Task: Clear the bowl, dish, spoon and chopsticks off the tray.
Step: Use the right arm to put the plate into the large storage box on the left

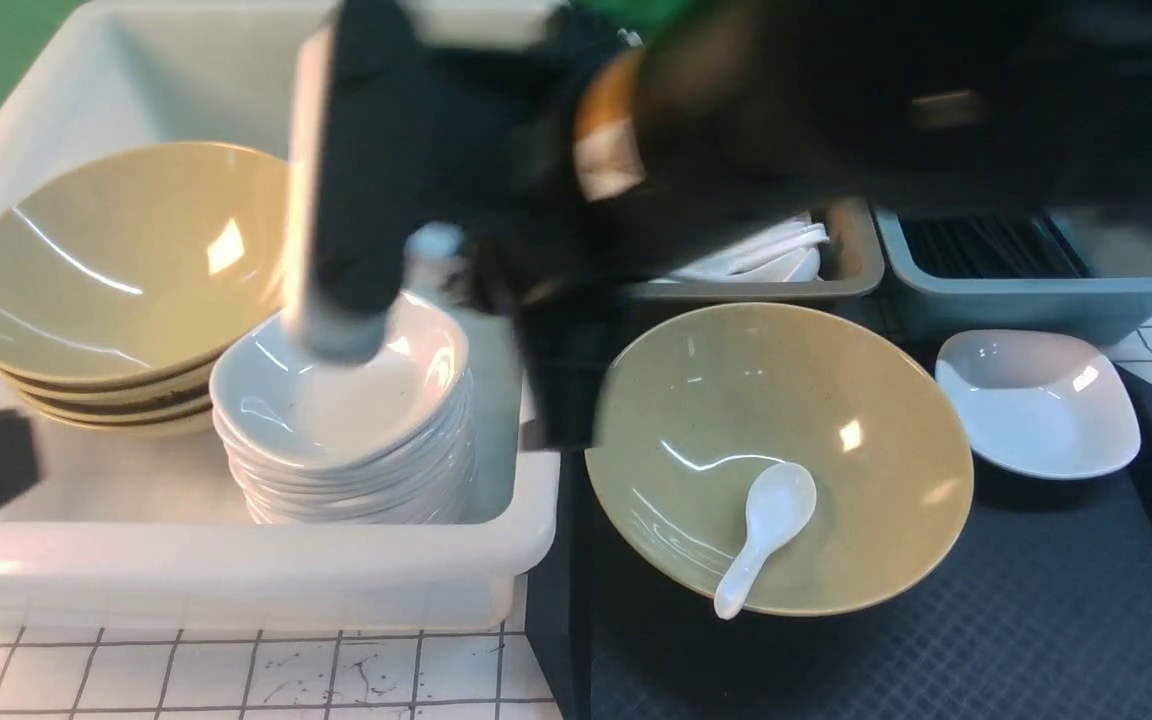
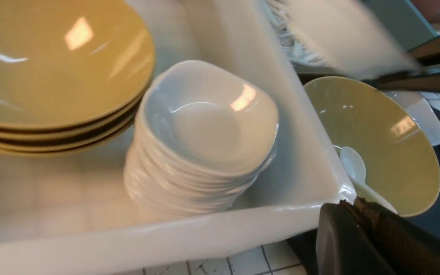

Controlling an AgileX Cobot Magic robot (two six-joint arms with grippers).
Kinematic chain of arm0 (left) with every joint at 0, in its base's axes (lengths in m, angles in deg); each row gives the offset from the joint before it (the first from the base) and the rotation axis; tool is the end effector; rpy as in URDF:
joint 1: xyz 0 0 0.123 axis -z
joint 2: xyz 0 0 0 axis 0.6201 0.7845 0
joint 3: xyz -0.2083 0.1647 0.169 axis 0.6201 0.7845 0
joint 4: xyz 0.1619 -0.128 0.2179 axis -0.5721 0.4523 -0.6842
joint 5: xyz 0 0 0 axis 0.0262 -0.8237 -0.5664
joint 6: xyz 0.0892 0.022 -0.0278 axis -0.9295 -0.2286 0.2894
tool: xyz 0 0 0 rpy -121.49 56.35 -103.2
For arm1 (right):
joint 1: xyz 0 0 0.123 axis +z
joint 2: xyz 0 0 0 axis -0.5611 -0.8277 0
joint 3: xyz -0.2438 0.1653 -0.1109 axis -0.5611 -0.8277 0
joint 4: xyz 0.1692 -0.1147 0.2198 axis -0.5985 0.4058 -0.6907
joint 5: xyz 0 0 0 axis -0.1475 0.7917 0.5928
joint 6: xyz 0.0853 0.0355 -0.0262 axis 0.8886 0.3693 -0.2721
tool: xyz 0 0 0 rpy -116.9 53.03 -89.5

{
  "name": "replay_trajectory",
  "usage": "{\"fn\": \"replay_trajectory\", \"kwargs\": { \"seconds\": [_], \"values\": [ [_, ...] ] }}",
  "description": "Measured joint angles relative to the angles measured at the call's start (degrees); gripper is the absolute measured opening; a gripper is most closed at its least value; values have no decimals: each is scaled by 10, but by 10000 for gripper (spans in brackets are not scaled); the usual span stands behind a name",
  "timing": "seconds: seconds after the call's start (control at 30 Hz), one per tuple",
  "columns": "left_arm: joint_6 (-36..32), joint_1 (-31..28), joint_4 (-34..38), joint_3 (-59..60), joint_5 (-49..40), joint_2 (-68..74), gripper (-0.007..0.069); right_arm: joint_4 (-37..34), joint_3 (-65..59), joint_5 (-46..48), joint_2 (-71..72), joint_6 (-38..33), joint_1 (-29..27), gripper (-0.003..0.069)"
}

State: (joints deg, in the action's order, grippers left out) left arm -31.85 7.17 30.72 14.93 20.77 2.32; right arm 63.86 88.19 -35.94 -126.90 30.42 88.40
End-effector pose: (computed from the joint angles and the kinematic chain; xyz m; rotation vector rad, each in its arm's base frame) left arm 0.0787 -0.0407 0.4059 0.2374 2.0569 -0.4374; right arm 0.2772 0.3682 0.4105 -1.6936 1.4395 -0.0553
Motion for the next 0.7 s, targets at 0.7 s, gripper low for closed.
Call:
{"fn": "replay_trajectory", "kwargs": {
  "seconds": [0.7],
  "values": [
    [-20,0,-8,-1,-53,-54,0,-20,48,-43,-151,-182,1,76]
  ]
}}
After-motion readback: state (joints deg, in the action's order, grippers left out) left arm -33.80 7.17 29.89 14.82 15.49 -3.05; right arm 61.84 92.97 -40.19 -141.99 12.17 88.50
